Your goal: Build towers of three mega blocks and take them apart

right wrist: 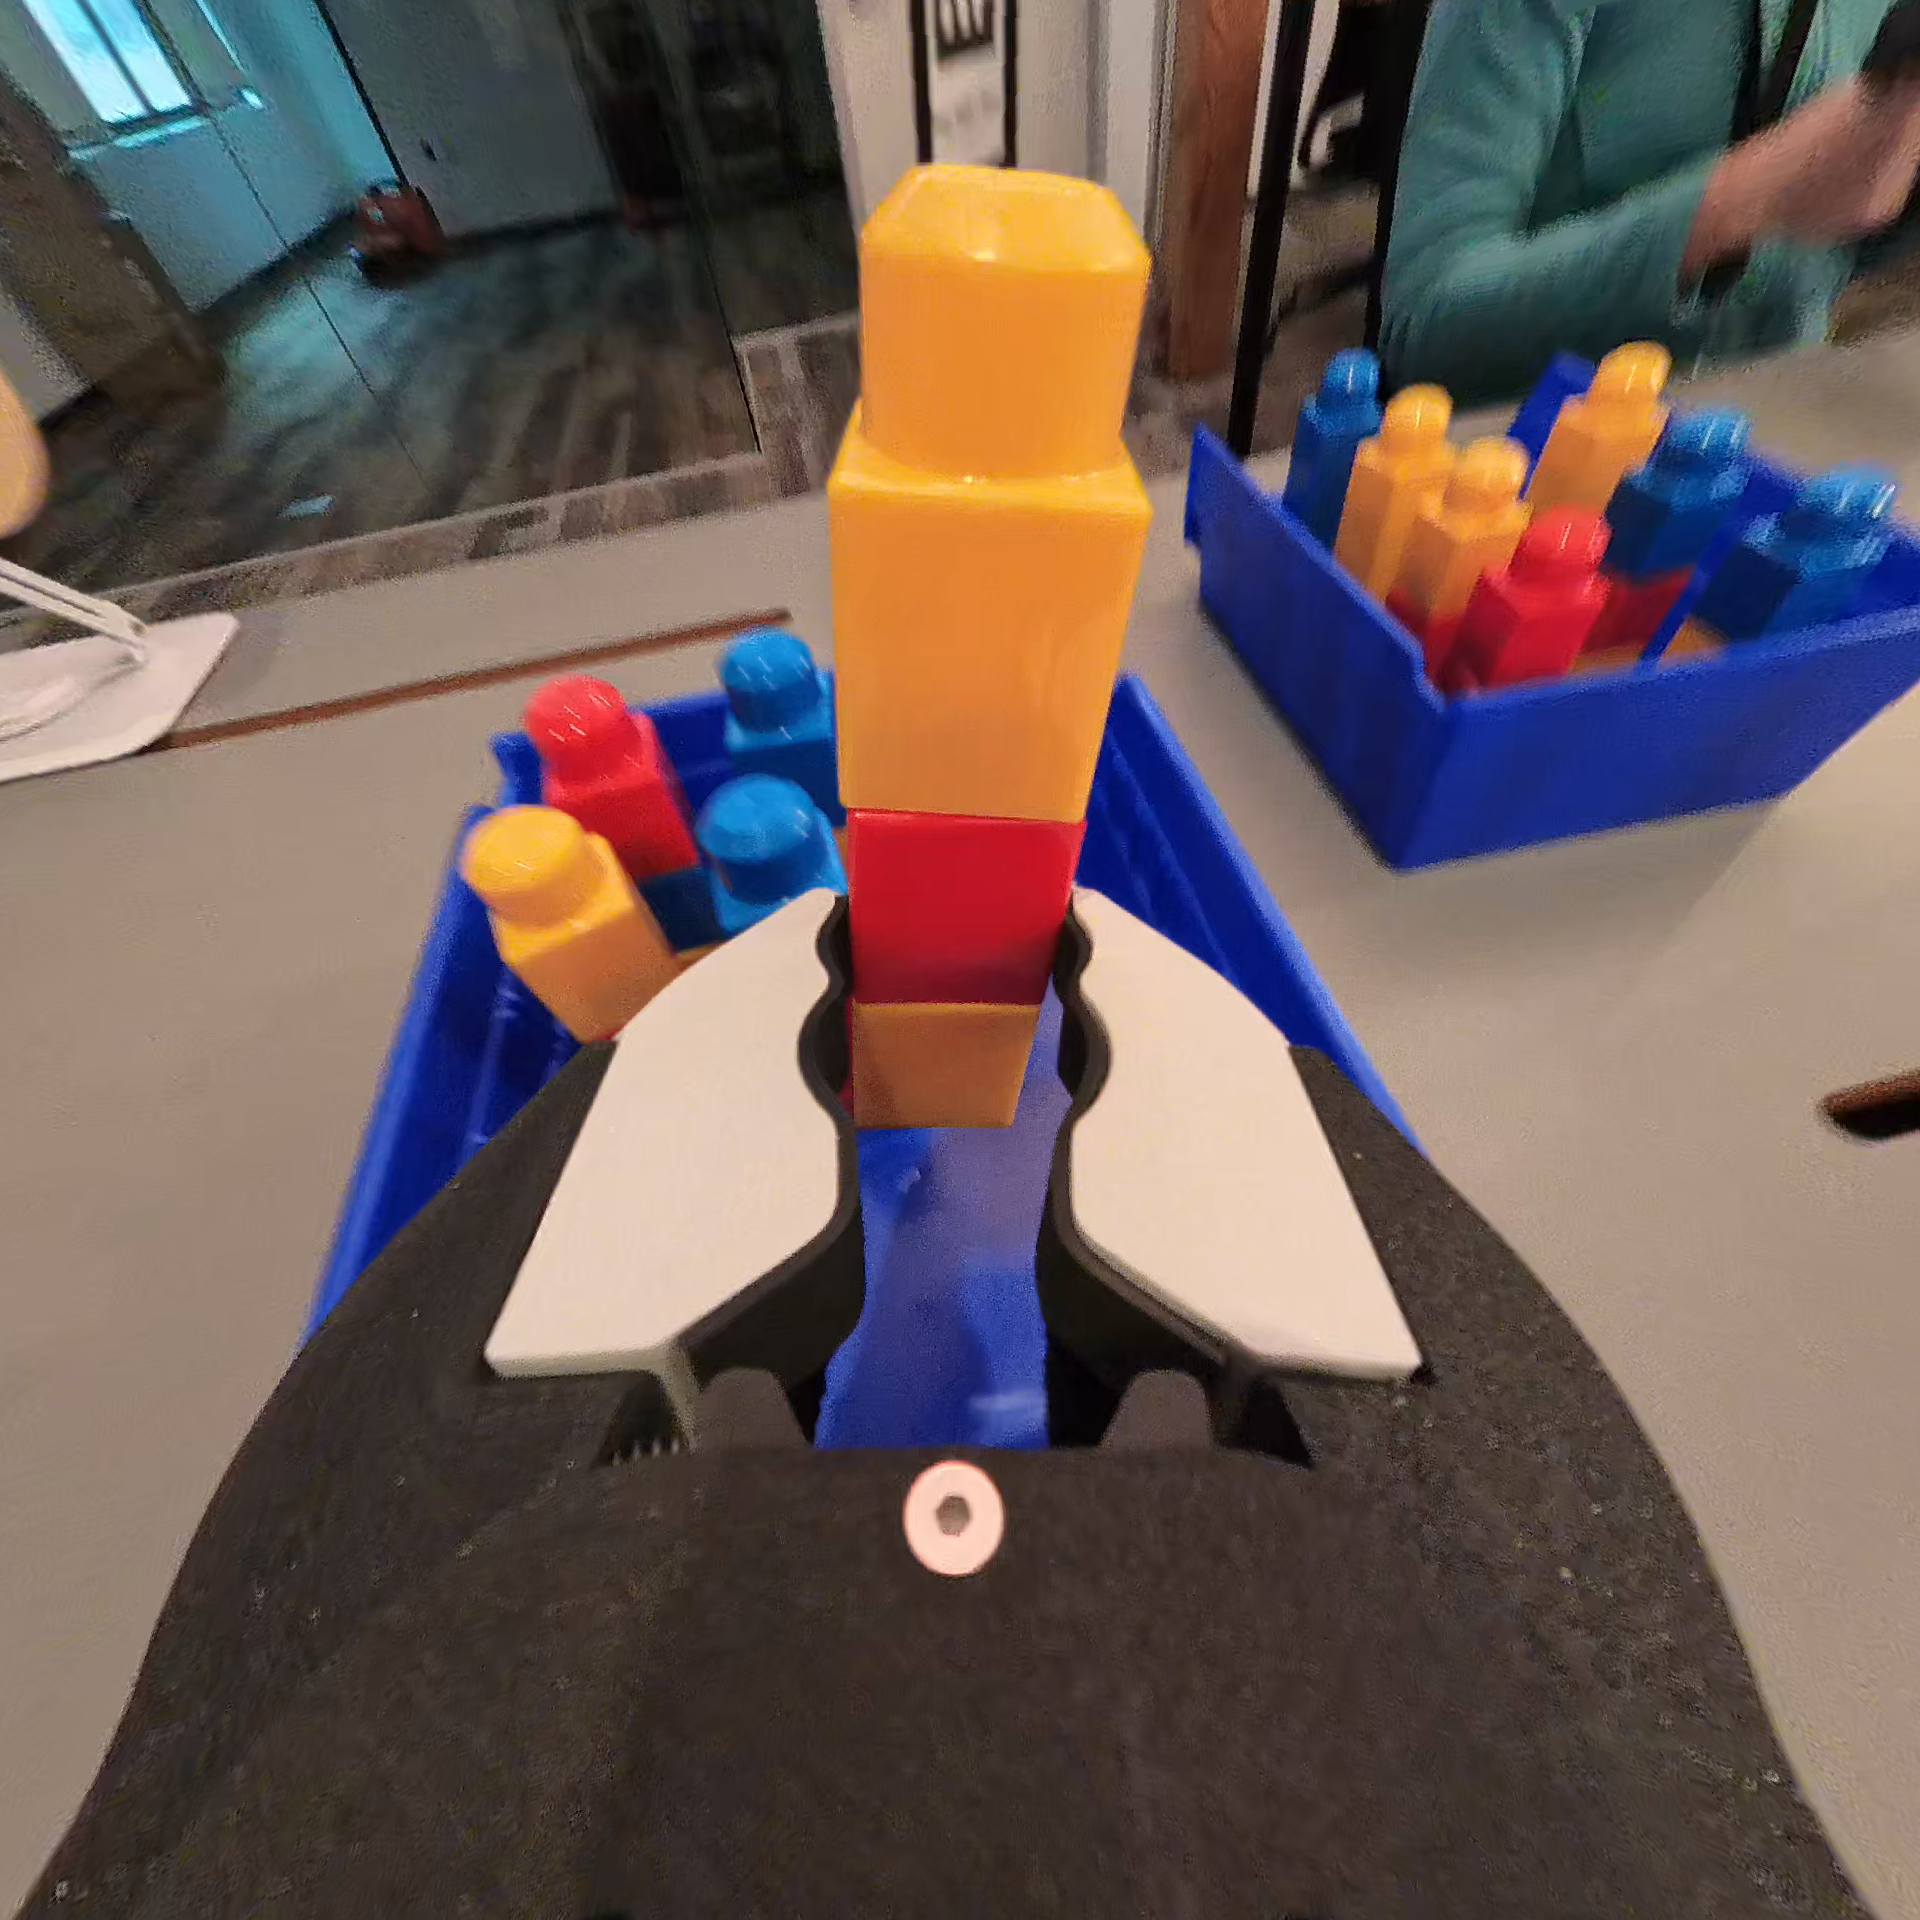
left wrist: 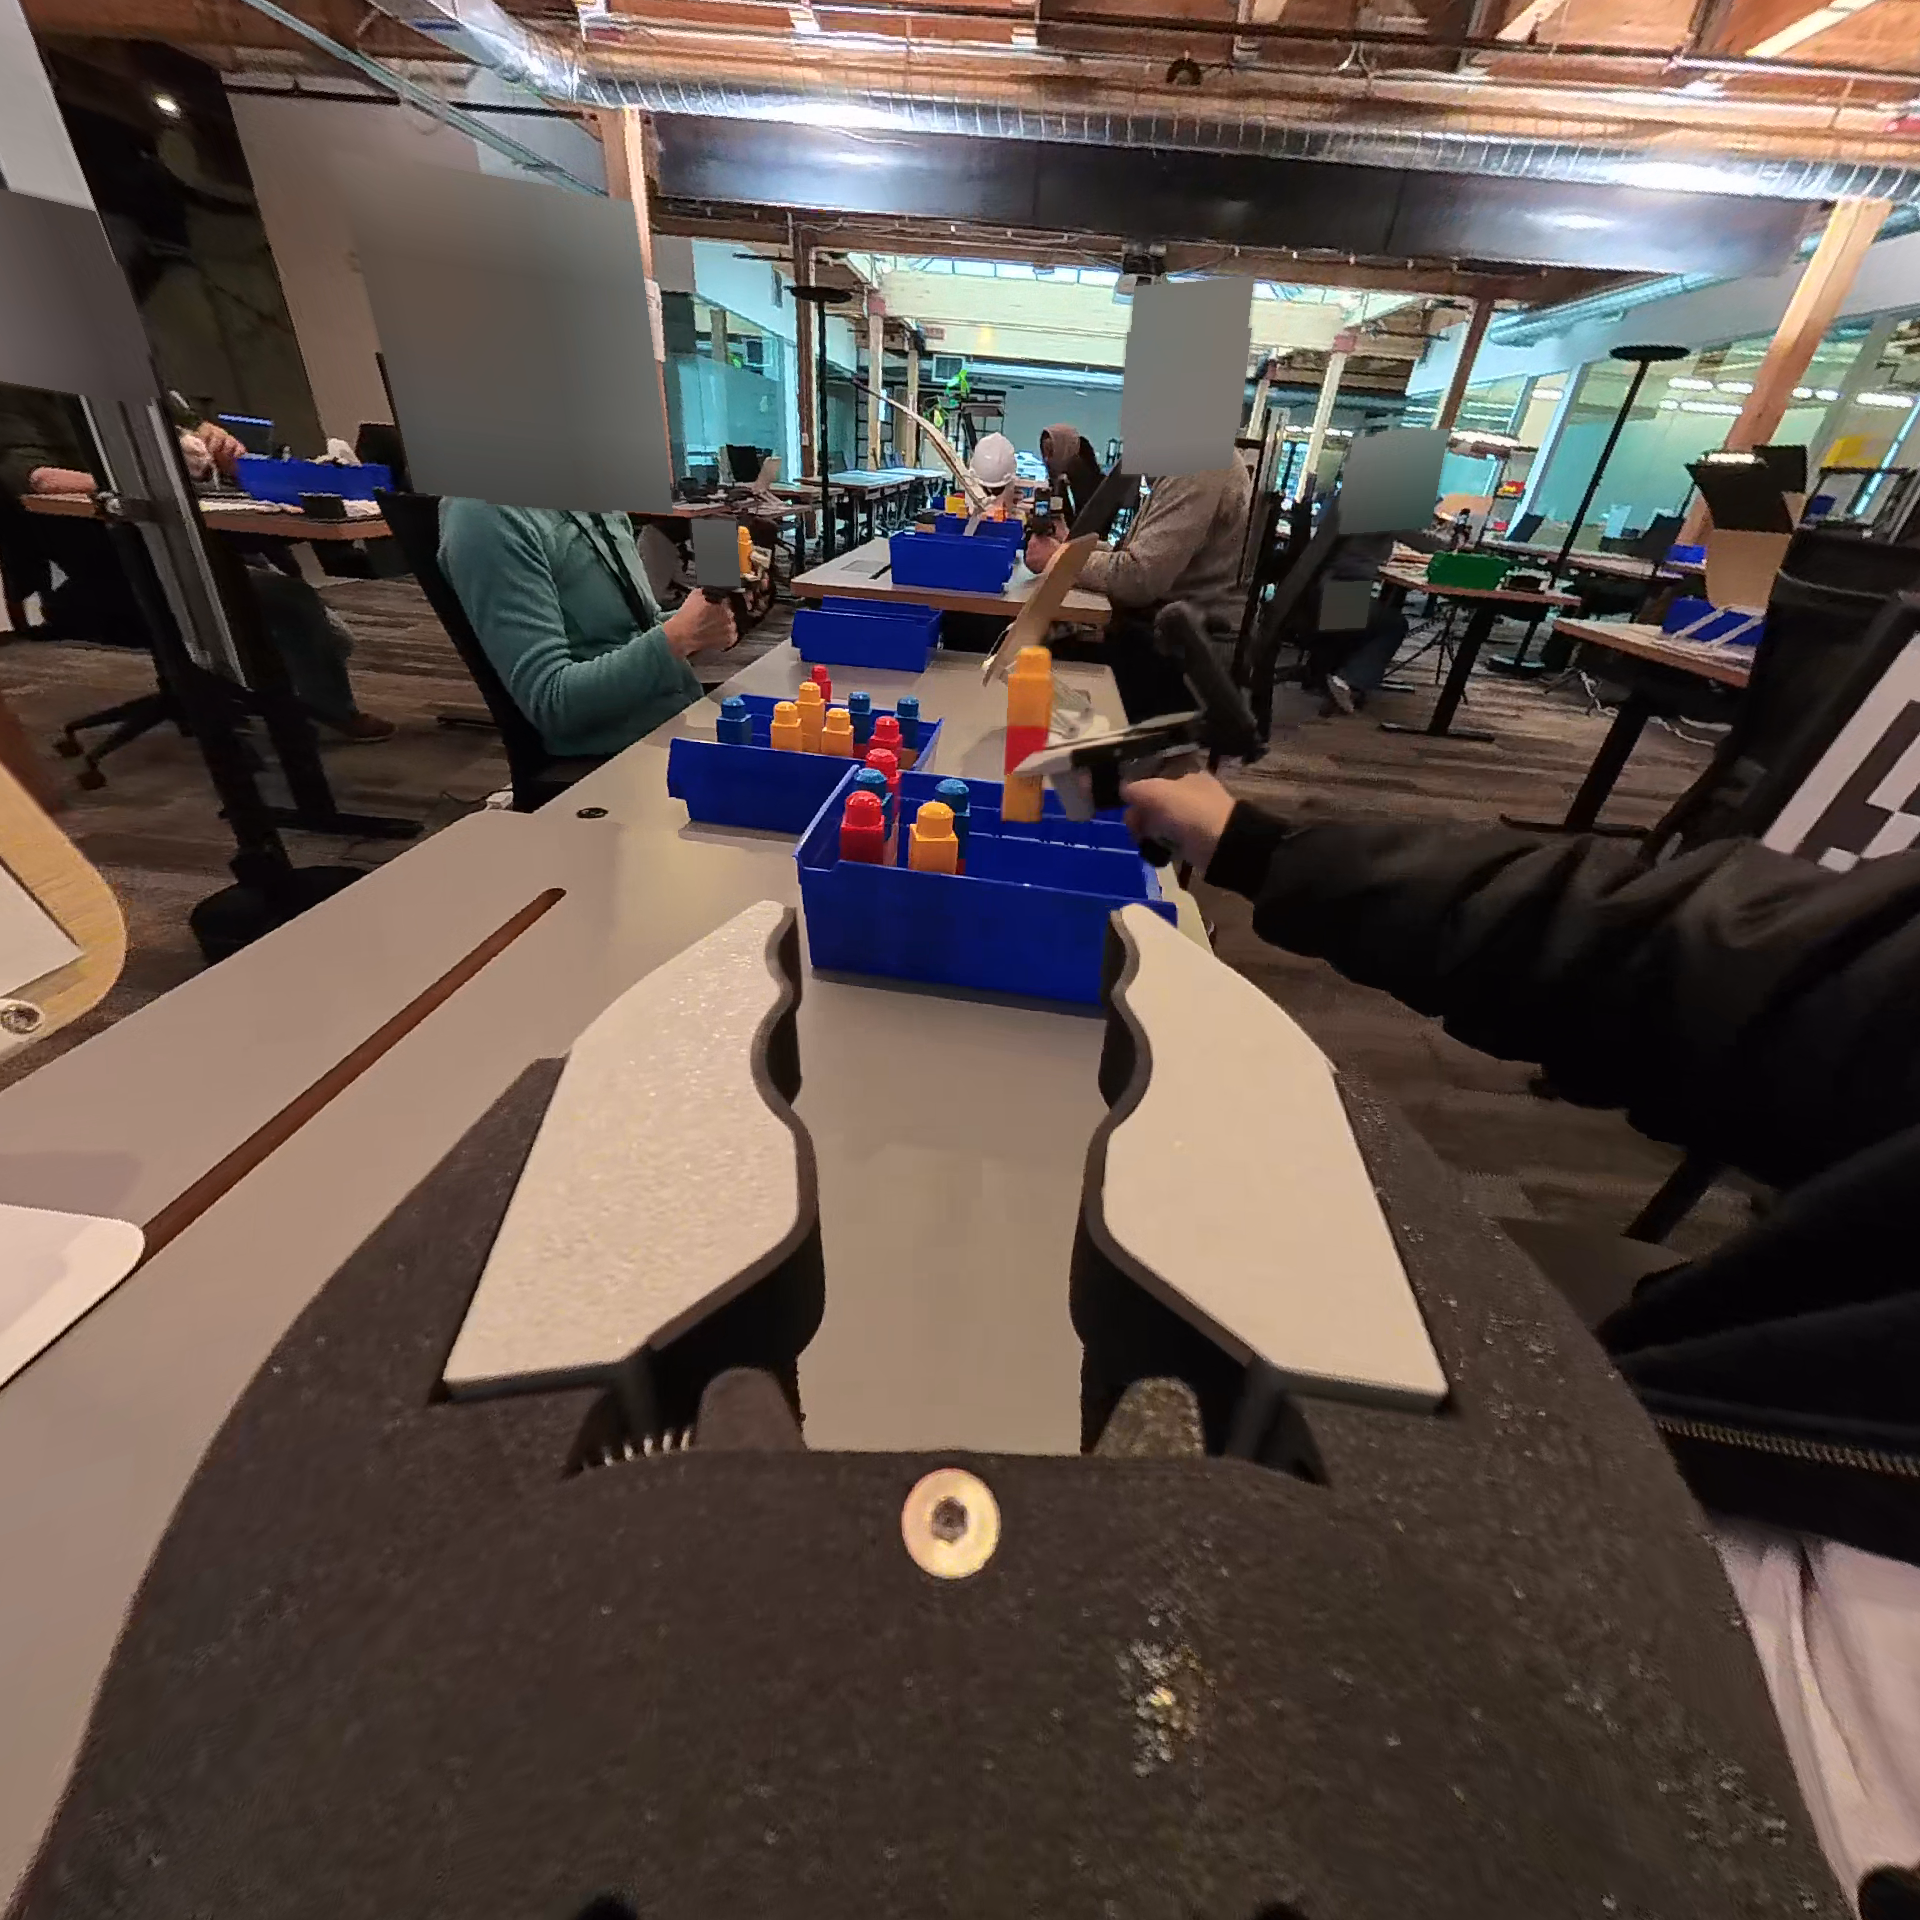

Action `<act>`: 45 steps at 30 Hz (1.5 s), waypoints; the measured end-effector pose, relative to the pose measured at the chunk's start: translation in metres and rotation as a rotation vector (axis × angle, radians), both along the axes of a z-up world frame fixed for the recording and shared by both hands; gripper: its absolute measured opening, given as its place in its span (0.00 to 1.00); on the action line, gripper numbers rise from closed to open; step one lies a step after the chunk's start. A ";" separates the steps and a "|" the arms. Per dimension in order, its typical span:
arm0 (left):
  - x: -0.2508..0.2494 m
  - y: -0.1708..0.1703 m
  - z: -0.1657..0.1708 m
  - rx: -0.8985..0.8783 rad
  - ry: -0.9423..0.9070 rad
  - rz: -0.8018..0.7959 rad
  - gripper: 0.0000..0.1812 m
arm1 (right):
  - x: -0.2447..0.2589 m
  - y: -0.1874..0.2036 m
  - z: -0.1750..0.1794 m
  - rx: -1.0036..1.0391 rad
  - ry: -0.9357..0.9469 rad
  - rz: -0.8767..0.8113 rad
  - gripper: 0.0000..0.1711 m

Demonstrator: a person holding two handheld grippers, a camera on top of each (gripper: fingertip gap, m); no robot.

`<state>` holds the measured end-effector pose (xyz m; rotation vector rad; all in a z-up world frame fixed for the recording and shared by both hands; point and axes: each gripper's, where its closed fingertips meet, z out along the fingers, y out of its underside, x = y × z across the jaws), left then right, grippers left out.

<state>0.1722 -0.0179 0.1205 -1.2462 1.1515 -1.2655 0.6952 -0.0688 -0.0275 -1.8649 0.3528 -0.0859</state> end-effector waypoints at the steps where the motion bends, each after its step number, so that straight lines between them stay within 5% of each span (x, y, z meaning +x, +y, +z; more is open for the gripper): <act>1: 0.001 -0.002 0.001 0.010 0.000 0.000 0.31 | 0.004 0.004 -0.015 -0.020 0.029 0.004 0.21; 6: 0.006 -0.016 0.006 0.030 -0.010 -0.028 0.30 | 0.018 0.021 -0.055 -0.109 0.032 -0.014 0.22; 19: 0.018 -0.030 0.000 0.074 0.040 -0.049 0.28 | 0.029 0.049 -0.093 -0.231 0.028 0.036 0.22; 45: 0.015 -0.043 0.007 0.096 0.029 -0.064 0.27 | 0.024 0.047 -0.109 -0.366 -0.071 0.095 0.22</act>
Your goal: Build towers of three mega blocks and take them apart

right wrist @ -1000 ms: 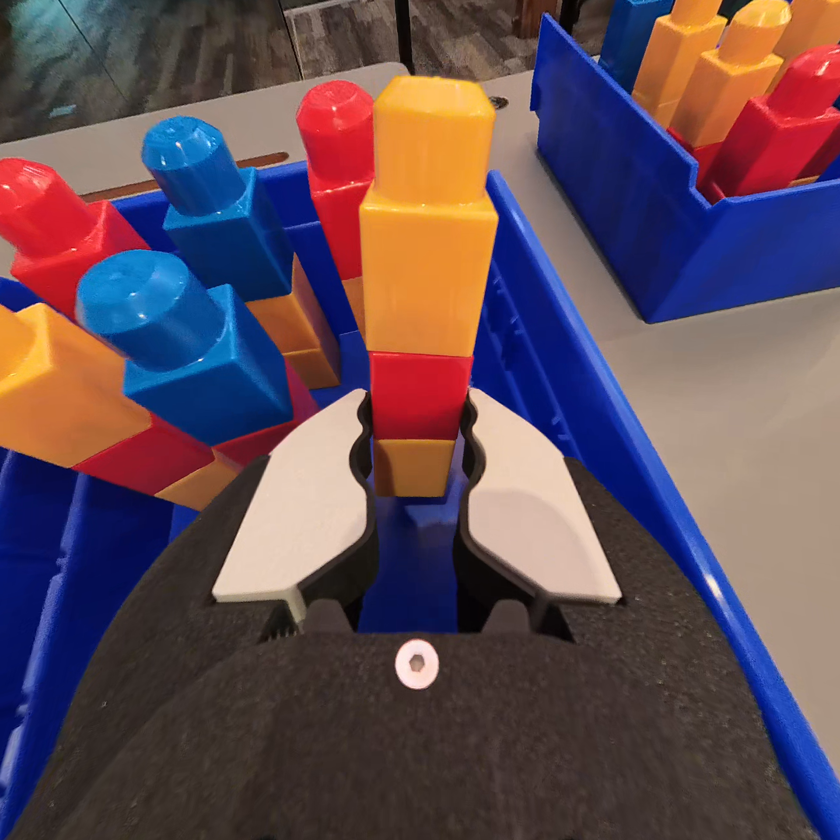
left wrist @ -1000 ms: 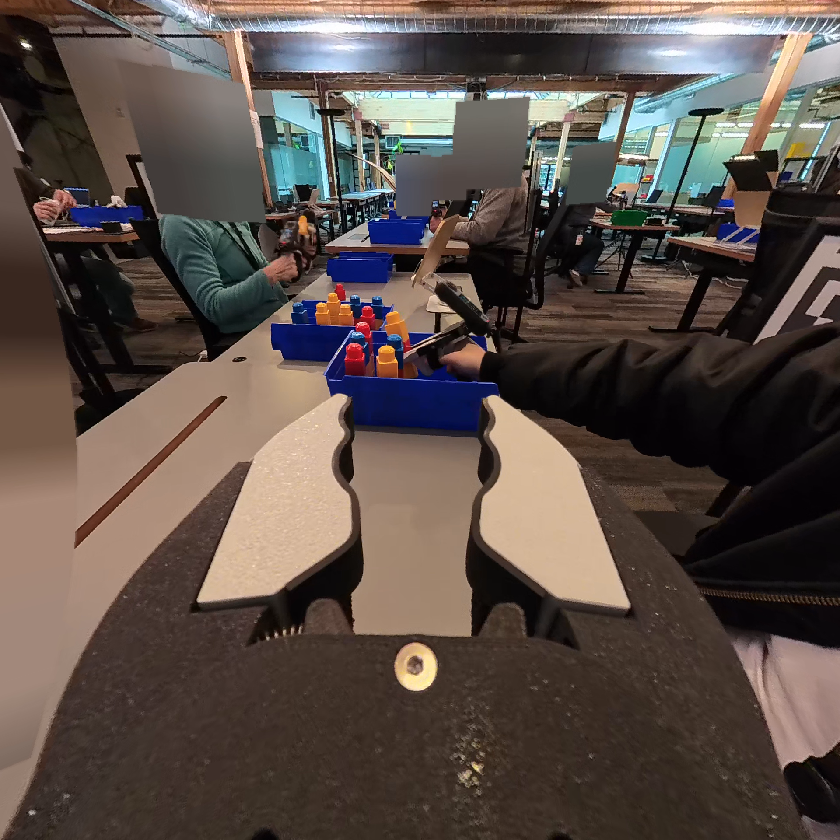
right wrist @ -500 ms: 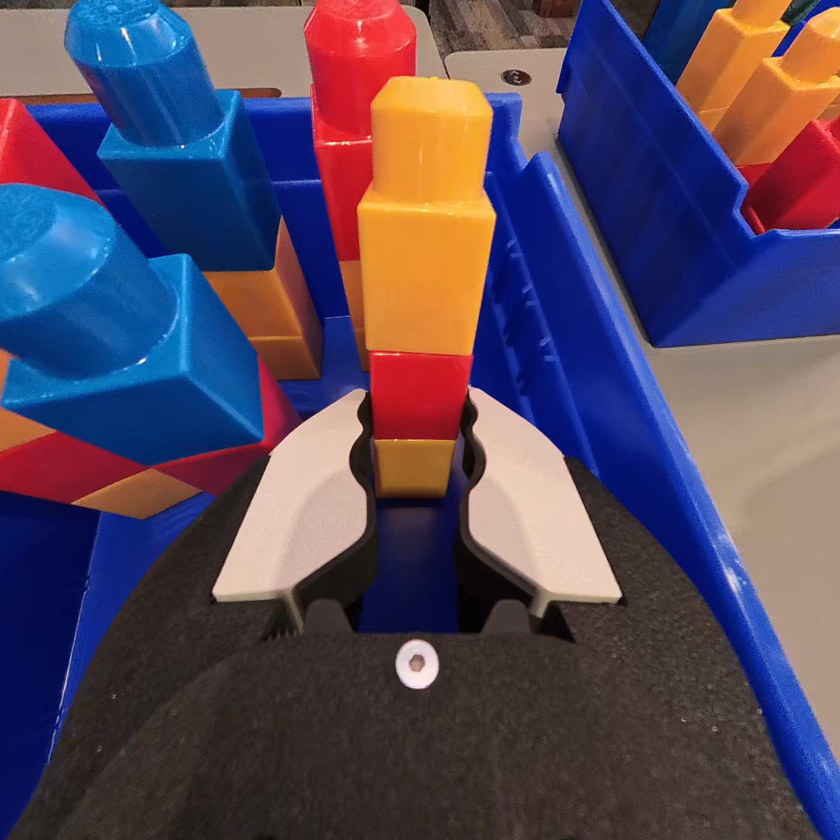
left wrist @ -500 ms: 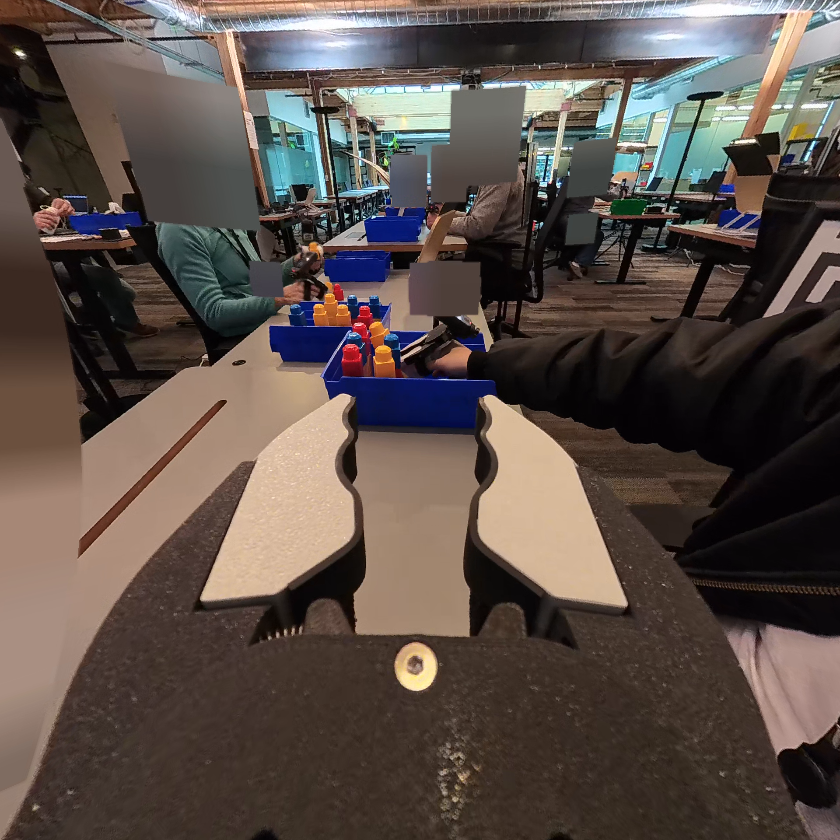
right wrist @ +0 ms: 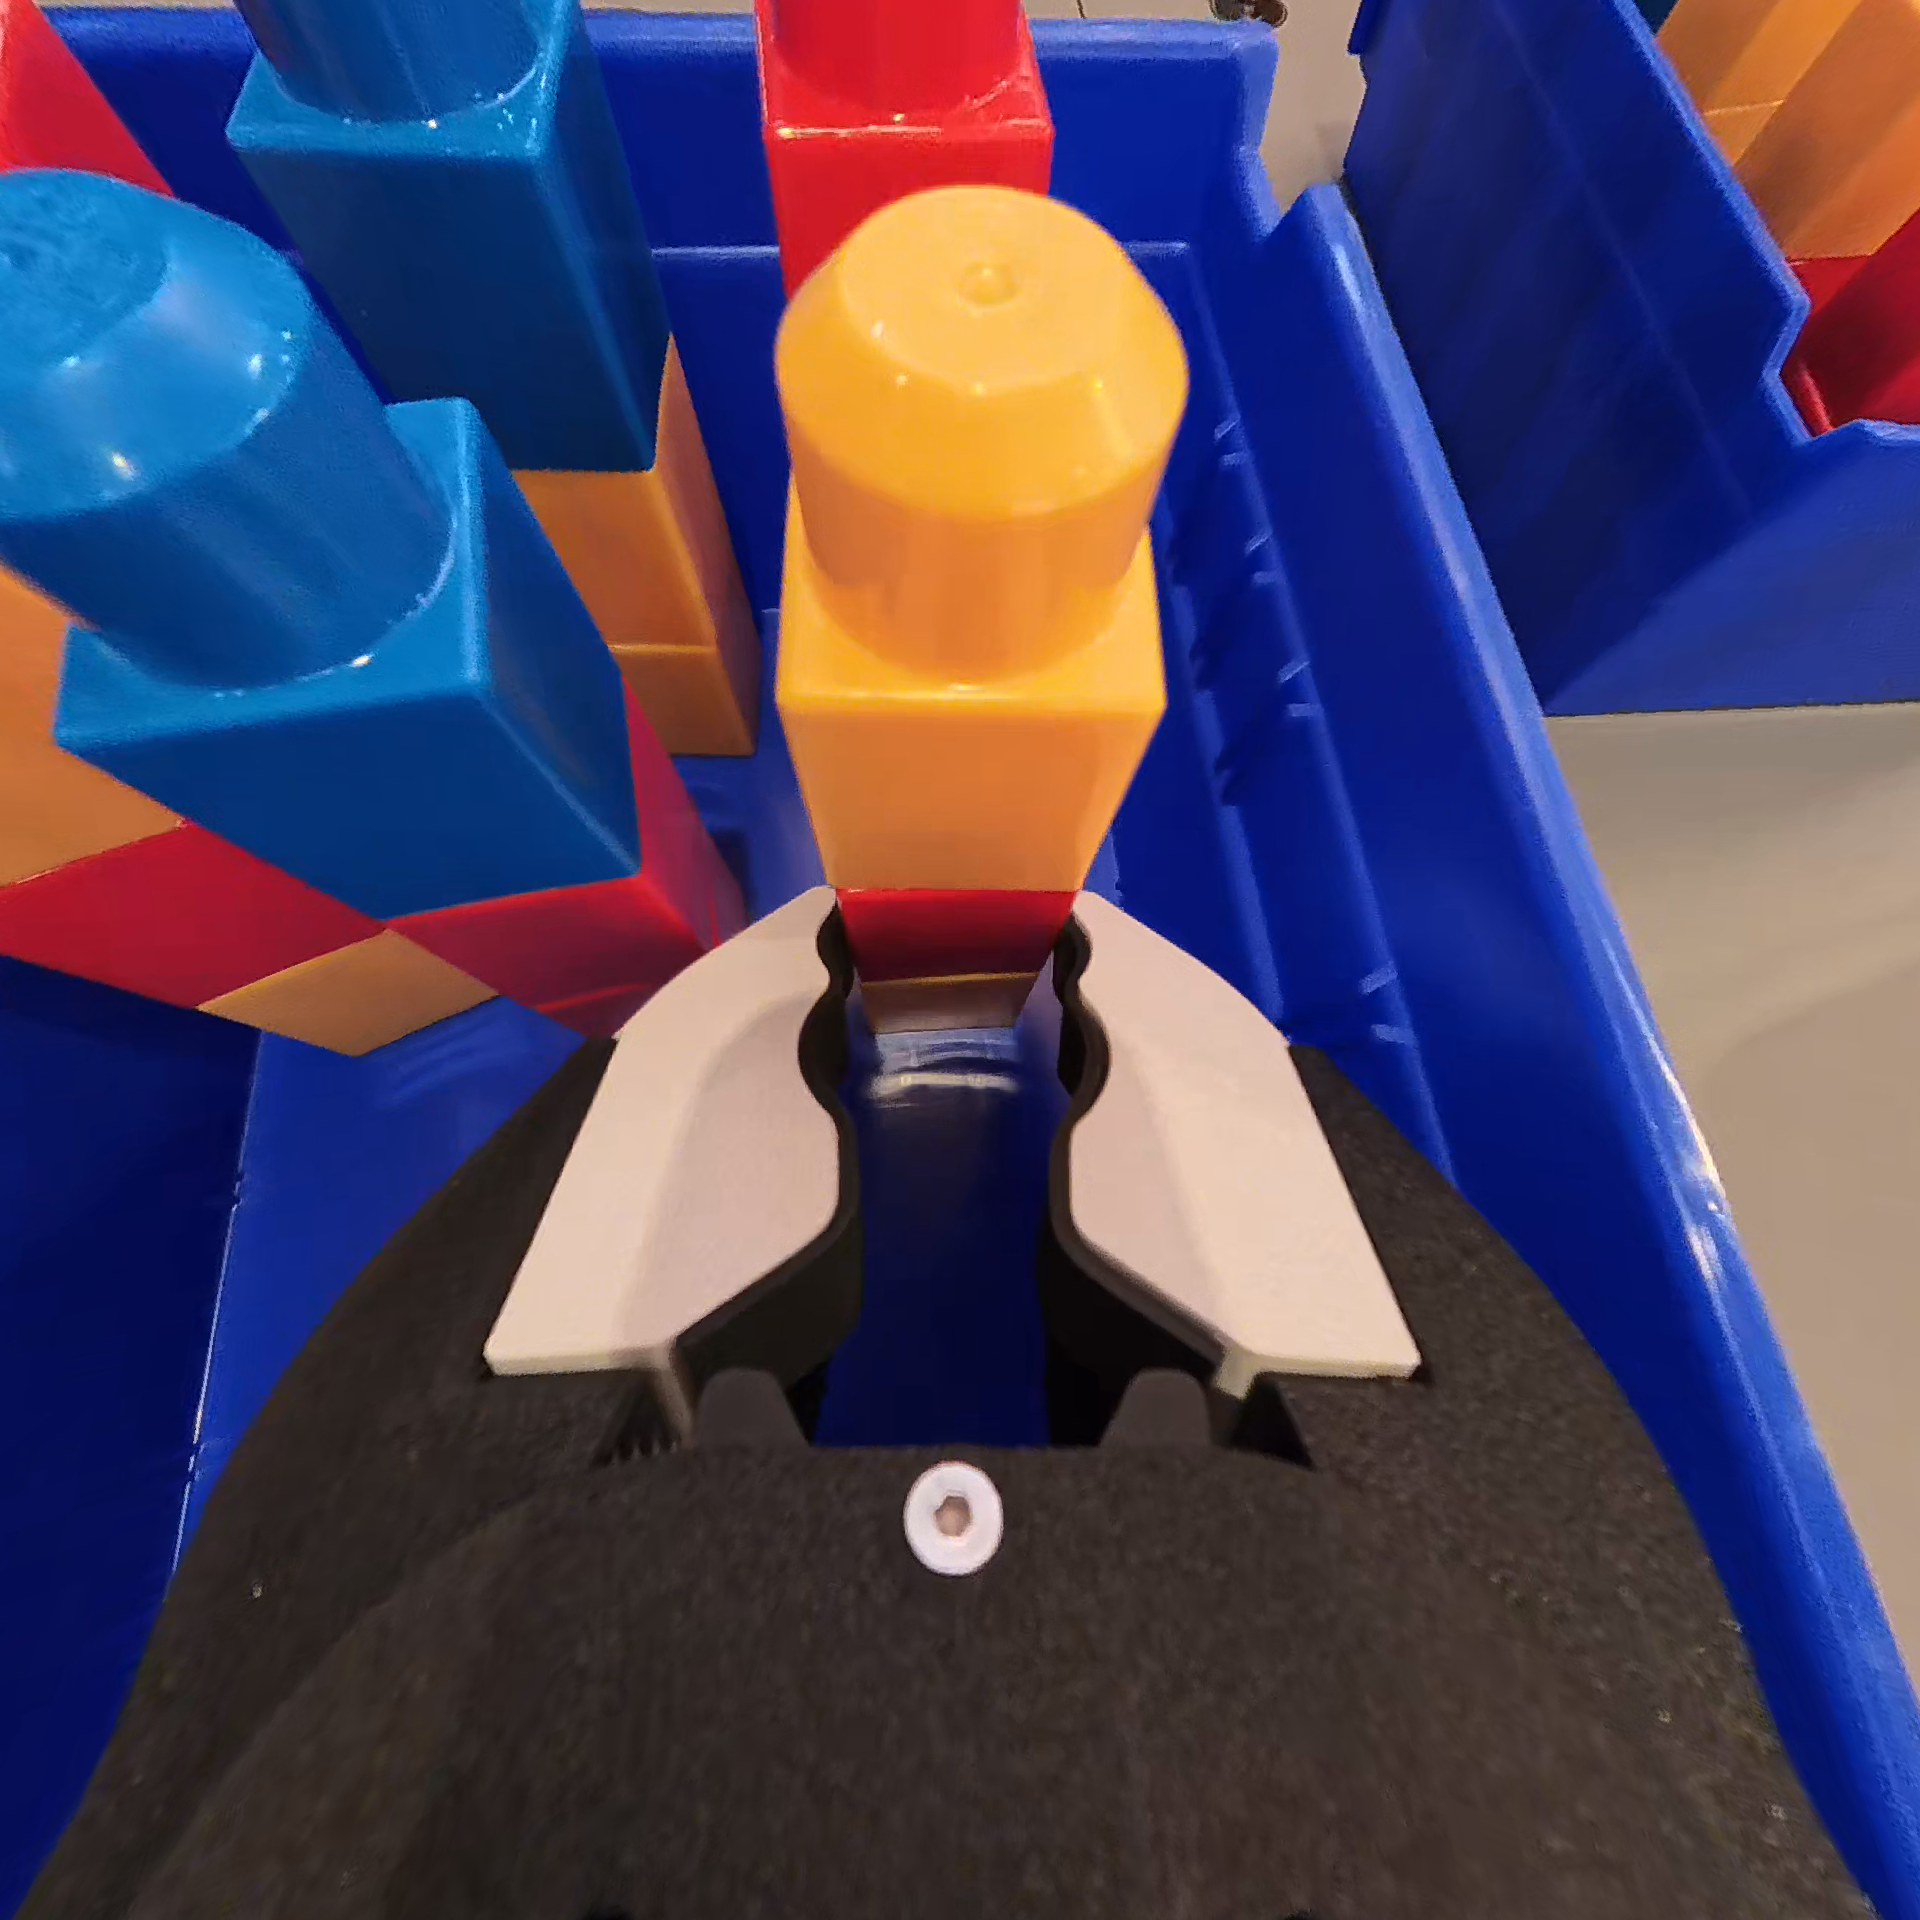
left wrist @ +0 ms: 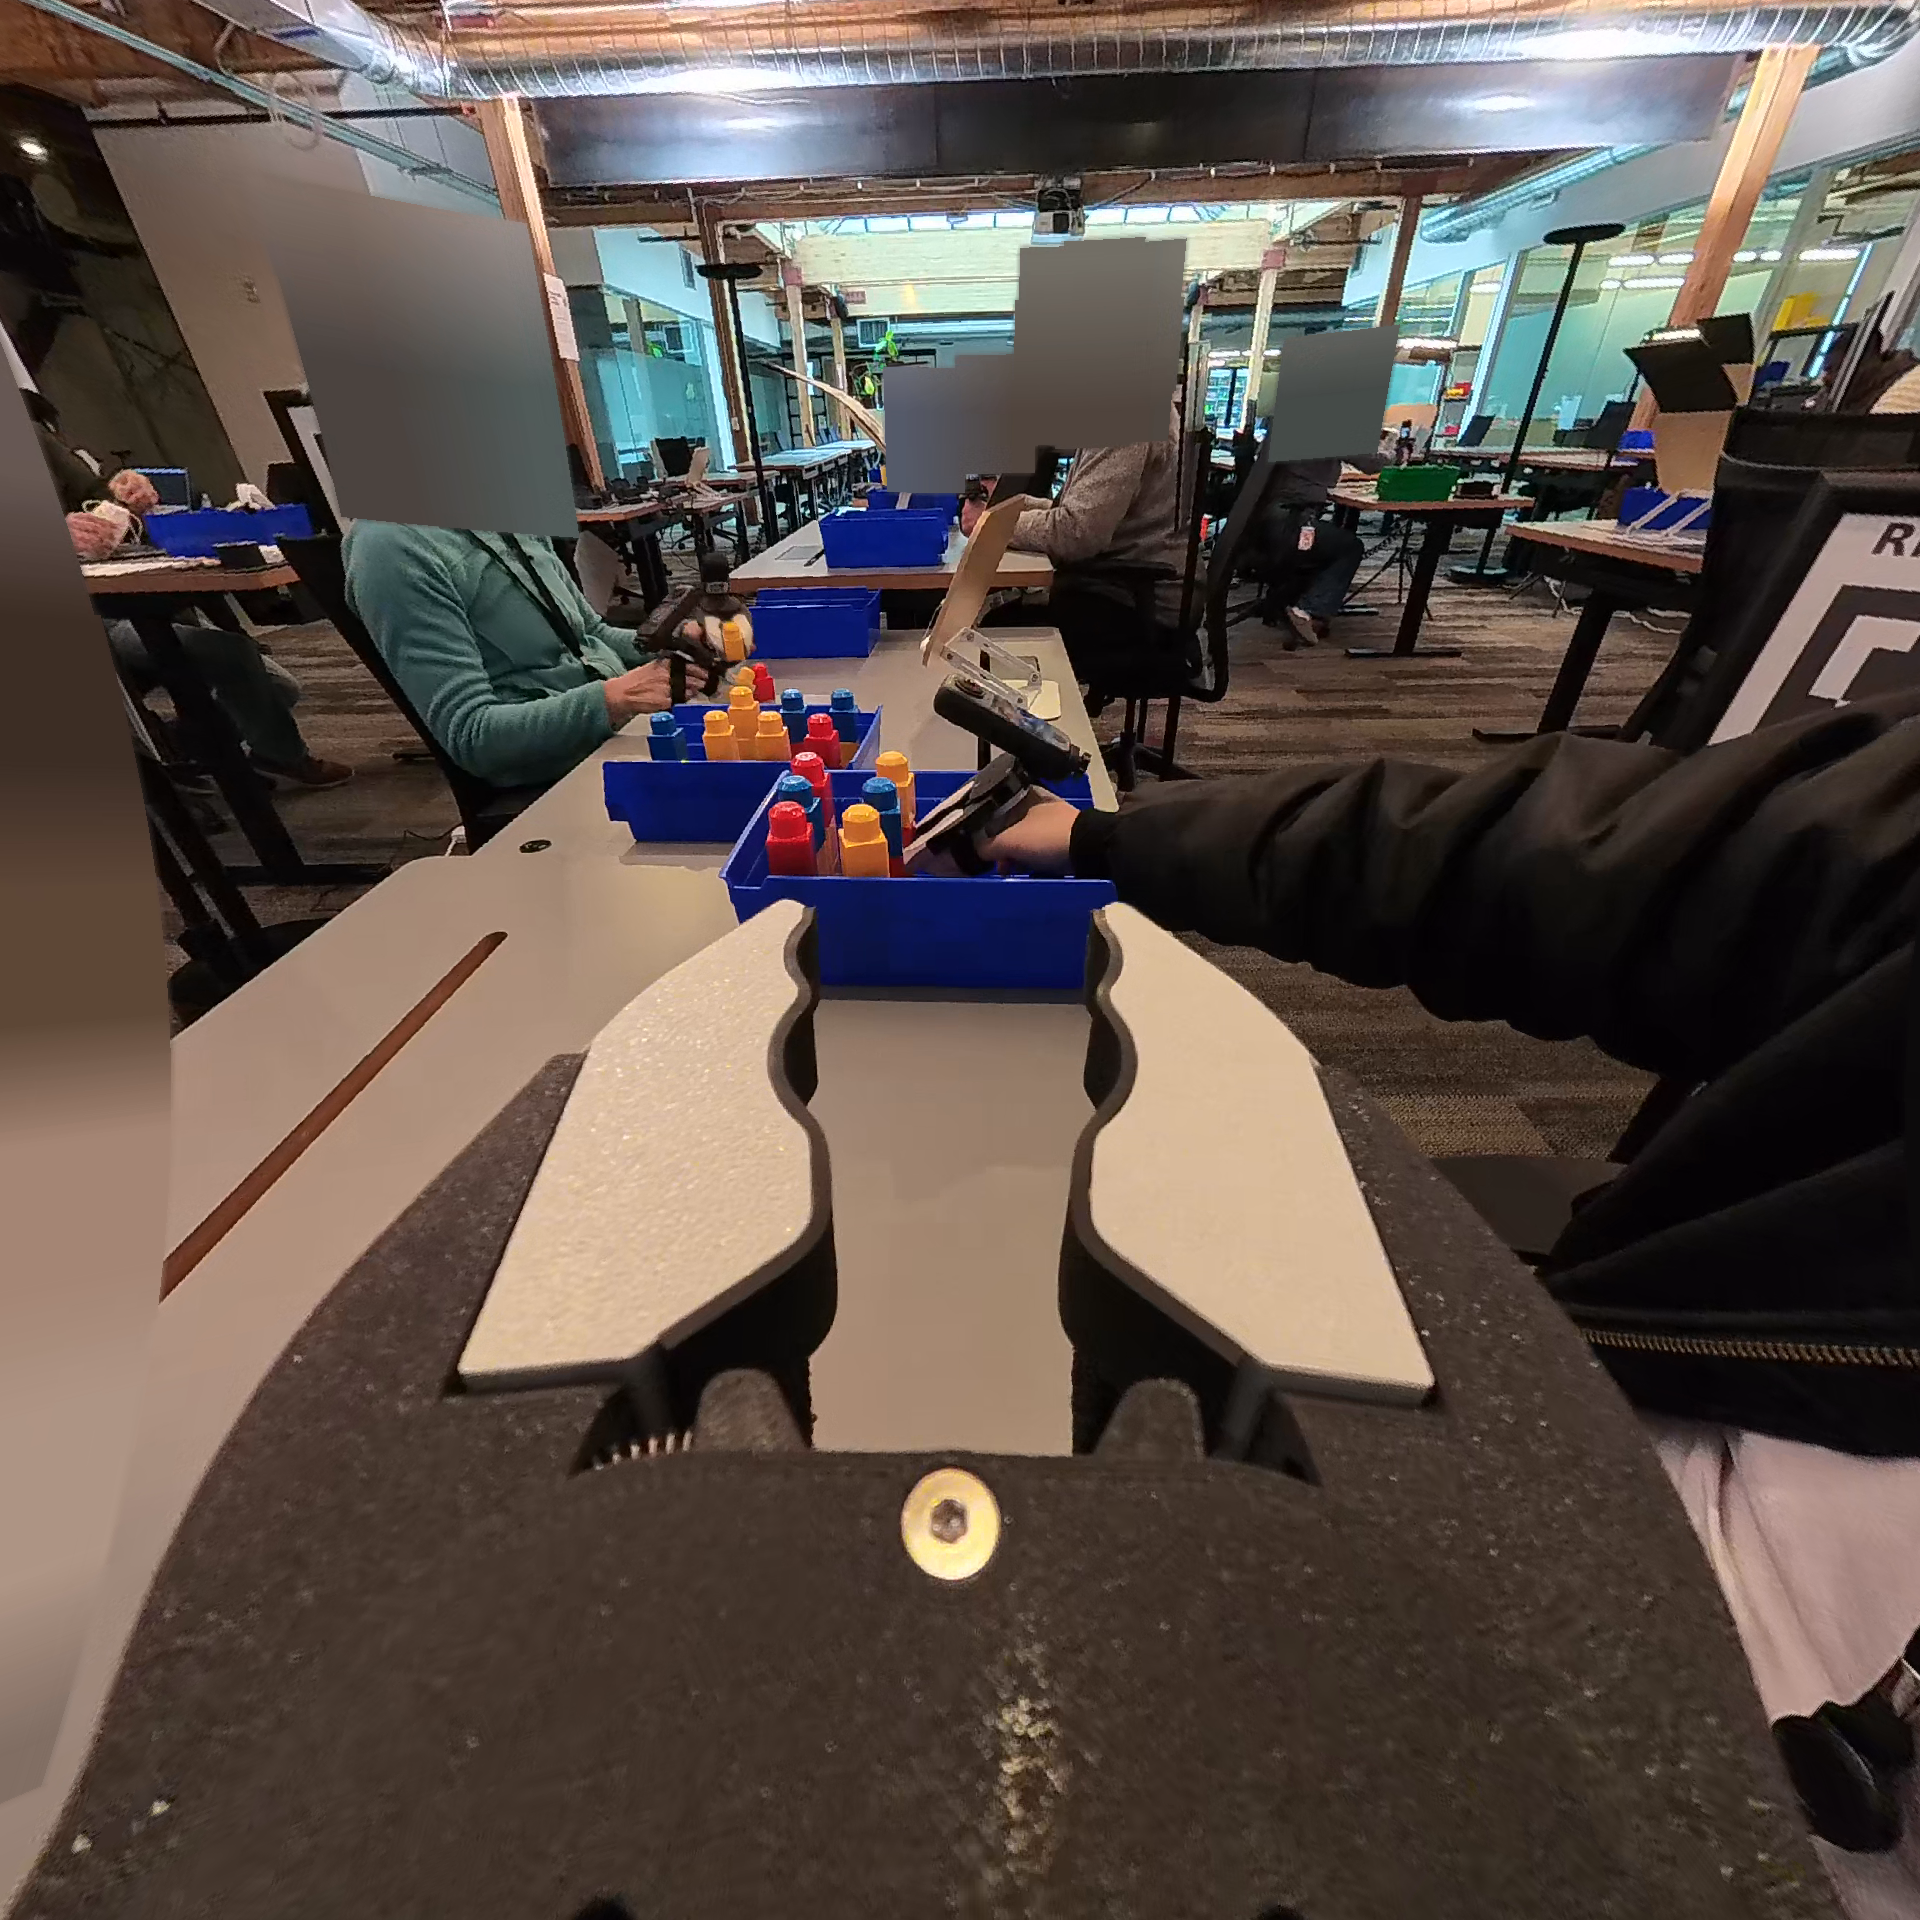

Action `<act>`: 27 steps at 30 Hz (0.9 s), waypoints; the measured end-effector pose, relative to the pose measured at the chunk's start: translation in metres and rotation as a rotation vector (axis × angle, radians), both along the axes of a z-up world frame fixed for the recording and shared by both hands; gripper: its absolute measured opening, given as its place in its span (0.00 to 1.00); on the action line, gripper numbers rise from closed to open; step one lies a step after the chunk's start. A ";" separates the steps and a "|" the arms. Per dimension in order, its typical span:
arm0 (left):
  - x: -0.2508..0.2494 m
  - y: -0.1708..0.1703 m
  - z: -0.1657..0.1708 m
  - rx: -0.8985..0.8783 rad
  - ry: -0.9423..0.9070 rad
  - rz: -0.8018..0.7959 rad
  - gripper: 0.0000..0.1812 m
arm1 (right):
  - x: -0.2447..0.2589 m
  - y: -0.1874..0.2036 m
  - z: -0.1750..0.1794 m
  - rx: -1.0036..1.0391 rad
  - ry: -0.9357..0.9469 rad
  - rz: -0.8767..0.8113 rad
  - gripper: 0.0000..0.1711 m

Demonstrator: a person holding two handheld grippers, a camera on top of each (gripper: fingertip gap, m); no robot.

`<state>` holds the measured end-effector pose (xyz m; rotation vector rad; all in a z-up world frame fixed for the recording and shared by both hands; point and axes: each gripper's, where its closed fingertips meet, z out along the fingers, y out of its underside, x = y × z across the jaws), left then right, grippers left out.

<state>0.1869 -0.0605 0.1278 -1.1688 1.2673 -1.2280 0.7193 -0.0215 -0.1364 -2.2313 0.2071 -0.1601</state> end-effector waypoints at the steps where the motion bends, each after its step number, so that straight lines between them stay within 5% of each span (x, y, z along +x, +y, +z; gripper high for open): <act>1: 0.000 0.000 0.000 -0.003 0.000 0.002 0.27 | 0.001 0.000 0.000 -0.003 -0.005 -0.006 0.23; 3: -0.001 0.000 0.000 -0.007 -0.001 -0.001 0.27 | 0.003 -0.002 -0.001 -0.020 -0.024 -0.021 0.31; 11: -0.007 0.000 0.006 -0.017 -0.013 0.015 0.30 | -0.004 -0.024 0.018 -0.030 -0.070 0.002 0.33; 17: -0.045 0.000 0.011 -0.007 -0.032 0.184 0.32 | -0.031 -0.052 0.085 0.070 -0.200 0.058 0.27; 22: -0.123 -0.005 0.008 -0.011 0.002 0.404 0.37 | -0.070 -0.060 0.155 0.143 -0.191 0.127 0.30; 27: -0.267 0.008 0.013 0.000 0.116 0.832 0.35 | -0.155 -0.050 0.224 0.360 -0.130 0.336 0.30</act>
